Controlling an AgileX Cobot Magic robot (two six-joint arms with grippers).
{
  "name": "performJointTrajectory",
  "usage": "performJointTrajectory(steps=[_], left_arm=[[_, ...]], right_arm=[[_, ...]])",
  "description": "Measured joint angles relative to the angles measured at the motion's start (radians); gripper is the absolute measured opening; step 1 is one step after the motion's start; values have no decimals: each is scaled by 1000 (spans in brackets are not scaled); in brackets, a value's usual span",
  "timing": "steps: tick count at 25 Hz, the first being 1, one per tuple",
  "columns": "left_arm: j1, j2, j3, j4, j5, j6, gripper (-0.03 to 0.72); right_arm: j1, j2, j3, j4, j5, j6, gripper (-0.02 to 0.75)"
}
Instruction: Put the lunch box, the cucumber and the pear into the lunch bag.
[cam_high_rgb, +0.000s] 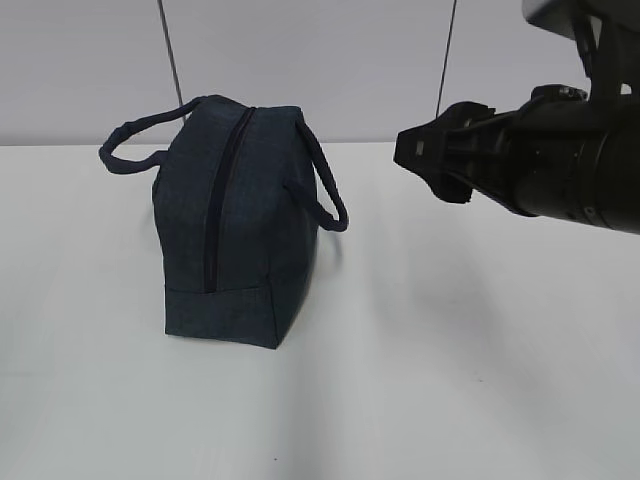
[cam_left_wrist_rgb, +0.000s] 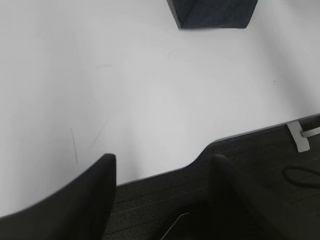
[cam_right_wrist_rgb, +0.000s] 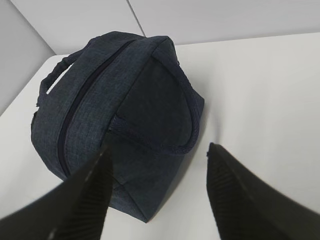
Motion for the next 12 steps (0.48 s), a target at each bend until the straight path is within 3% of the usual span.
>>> performJointTrajectory(steps=[12], left_arm=[[0, 0, 0, 1, 0, 0, 414]], right_arm=[[0, 4, 0, 0, -33, -92, 440]])
